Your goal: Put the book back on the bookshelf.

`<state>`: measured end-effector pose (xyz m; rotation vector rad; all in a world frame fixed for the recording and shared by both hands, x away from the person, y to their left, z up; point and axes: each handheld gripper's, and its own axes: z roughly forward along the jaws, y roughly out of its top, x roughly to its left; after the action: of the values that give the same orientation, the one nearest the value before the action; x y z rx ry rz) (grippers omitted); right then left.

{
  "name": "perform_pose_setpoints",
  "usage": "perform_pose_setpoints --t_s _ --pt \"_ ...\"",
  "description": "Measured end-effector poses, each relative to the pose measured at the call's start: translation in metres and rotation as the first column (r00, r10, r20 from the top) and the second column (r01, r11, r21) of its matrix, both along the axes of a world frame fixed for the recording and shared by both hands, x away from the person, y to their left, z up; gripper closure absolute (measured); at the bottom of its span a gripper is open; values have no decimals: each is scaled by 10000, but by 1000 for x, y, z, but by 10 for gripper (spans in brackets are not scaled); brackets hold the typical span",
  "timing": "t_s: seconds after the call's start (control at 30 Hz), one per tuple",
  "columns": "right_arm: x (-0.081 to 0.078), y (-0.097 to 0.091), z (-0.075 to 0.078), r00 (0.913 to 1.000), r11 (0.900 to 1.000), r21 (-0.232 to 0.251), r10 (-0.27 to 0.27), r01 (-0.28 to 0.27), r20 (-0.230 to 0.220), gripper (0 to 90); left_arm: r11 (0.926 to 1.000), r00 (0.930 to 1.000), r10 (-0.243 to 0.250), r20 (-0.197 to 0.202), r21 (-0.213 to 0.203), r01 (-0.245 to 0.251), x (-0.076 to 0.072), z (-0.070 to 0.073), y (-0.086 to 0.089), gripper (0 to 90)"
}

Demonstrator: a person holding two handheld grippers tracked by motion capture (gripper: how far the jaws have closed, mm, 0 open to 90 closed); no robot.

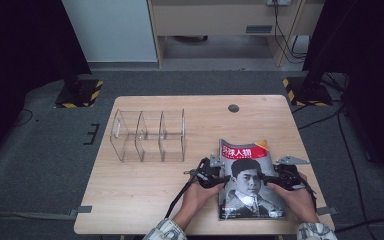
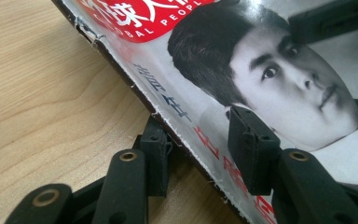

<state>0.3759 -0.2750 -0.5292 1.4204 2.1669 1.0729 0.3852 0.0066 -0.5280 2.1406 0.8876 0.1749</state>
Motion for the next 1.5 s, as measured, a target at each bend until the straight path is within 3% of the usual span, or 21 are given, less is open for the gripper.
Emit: perform_pose_setpoints --t_s 0.03,0.07,0.1,0.27,0.3,0.5,0.93,1.0,1.03,1.17,1.5 --pt "-1 -7 1 9991 9990 -146 -427 427 52 243 10000 10000 -11 -1 -15 11 0 0 0 607" --pt "-1 -7 1 9991 9990 -146 -427 427 52 243 10000 10000 -11 -1 -15 11 0 0 0 609" --pt "-3 -11 1 9987 9987 -45 -500 500 -20 307 10000 10000 -11 3 -18 11 0 1 0 612" --pt "-3 -7 -2 9996 9995 -208 -257 254 -130 386 9999 10000 34 5 -96 -34 2 4 0 618" --pt "-4 -4 -2 9997 9988 -435 -220 217 -71 390 9999 9999 90 68 -135 -90 5 8 -1 597" --pt "-5 -3 -3 9995 9983 -487 -311 310 -6 411 9968 9993 327 -187 -718 -339 22 16 -4 423" --pt "-4 -1 -4 10000 9990 -437 34 -30 89 414 9984 9989 304 -357 -475 -321 57 33 -18 313" --pt "-4 -1 -4 9999 9990 -439 78 -72 113 416 9986 9985 321 -446 -405 -339 61 32 -20 315" --pt "-3 -1 -5 9998 9995 -306 90 -85 165 448 9997 9992 186 -350 -178 -192 63 32 -22 321" --pt "-2 0 -6 9994 9996 -181 236 -232 240 471 10000 9999 7 -155 31 -7 70 32 -24 369" --pt "-2 0 -6 9994 9996 -147 241 -237 258 487 9997 9995 -217 -239 -82 215 84 30 -34 479"
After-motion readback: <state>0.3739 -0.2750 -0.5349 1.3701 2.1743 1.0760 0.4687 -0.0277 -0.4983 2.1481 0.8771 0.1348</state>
